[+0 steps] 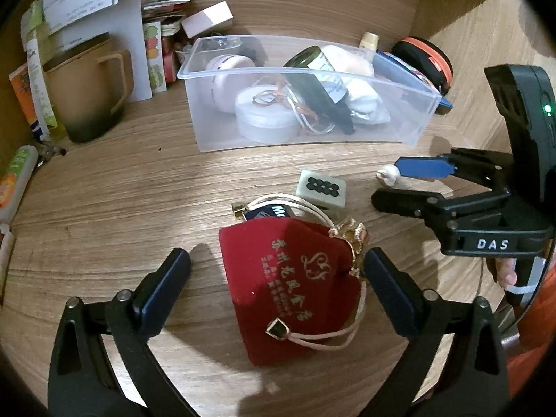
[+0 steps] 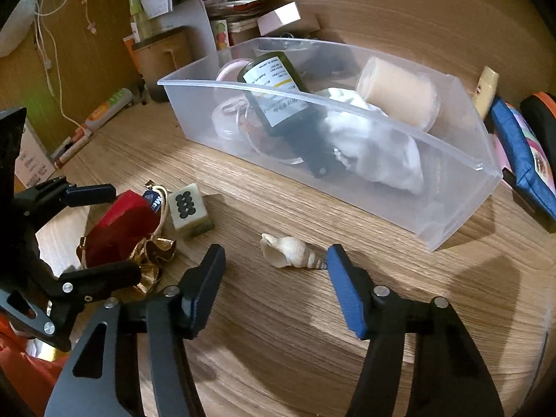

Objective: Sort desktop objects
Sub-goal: 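Grasp the red pouch with the left tool while the right tool grasps the seashell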

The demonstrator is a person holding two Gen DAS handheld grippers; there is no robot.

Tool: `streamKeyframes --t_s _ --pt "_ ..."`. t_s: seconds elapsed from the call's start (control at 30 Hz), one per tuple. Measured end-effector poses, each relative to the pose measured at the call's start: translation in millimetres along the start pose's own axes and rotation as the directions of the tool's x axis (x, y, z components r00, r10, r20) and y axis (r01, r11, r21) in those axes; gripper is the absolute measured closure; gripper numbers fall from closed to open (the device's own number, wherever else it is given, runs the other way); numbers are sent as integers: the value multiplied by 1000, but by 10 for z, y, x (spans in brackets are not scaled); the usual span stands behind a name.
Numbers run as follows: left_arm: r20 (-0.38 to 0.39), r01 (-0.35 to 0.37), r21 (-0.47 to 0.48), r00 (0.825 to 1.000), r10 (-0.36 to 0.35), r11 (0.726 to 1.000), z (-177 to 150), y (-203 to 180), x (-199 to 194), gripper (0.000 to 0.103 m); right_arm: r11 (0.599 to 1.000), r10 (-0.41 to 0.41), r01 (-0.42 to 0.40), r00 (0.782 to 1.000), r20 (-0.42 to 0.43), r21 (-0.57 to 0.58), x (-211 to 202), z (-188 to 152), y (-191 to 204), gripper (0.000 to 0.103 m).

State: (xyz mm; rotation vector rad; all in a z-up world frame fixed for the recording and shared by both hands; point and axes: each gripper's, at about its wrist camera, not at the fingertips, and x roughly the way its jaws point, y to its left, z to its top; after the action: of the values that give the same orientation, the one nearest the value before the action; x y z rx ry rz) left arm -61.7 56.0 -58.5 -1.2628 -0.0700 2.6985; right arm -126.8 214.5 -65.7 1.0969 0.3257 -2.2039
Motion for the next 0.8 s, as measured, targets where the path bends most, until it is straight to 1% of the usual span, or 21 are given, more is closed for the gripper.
streamKeyframes --t_s 0.03,0.07,0.1,0.13,0.2,0.27,0.33,0.37,0.4,0.57,0.8 --pt "0 7 6 1000 -7 1000 -2 -10 -9 13 1000 -1 1 1000 0 0 -2 -4 1 48" --pt "0 17 15 1000 -17 1000 -3 -24 -18 17 1000 0 0 1000 1 0 0 -3 1 49" --pt "-1 28 23 1000 -28 999 -3 -39 -28 24 1000 1 -1 1000 0 0 4 -2 5 49" --pt "-1 31 28 1000 -31 999 -7 -54 -34 27 1000 2 -2 1000 0 2 2 -3 5 49" --pt "0 31 34 1000 -31 999 -14 -71 -37 29 1000 5 -5 1000 0 4 5 4 10 51" --pt "0 35 32 999 -35 999 -20 -76 -49 35 1000 7 -7 1000 0 6 4 13 7 59" --pt "-2 37 29 999 -37 999 -16 -74 -55 49 1000 14 -14 1000 0 5 1 16 7 64" --pt "-5 42 25 999 -42 999 -15 -71 -60 51 1000 14 -14 1000 0 4 3 19 9 66" --pt "-7 48 20 999 -48 999 -13 -63 -64 58 1000 12 -12 1000 0 3 8 24 9 68" --pt "-2 33 0 999 -33 999 -29 -16 -104 60 1000 20 -20 1000 8 4 -1 36 2 68" --pt "32 19 -25 999 -18 1000 -16 78 -249 62 1000 15 -16 999 45 19 -88 45 -10 69"
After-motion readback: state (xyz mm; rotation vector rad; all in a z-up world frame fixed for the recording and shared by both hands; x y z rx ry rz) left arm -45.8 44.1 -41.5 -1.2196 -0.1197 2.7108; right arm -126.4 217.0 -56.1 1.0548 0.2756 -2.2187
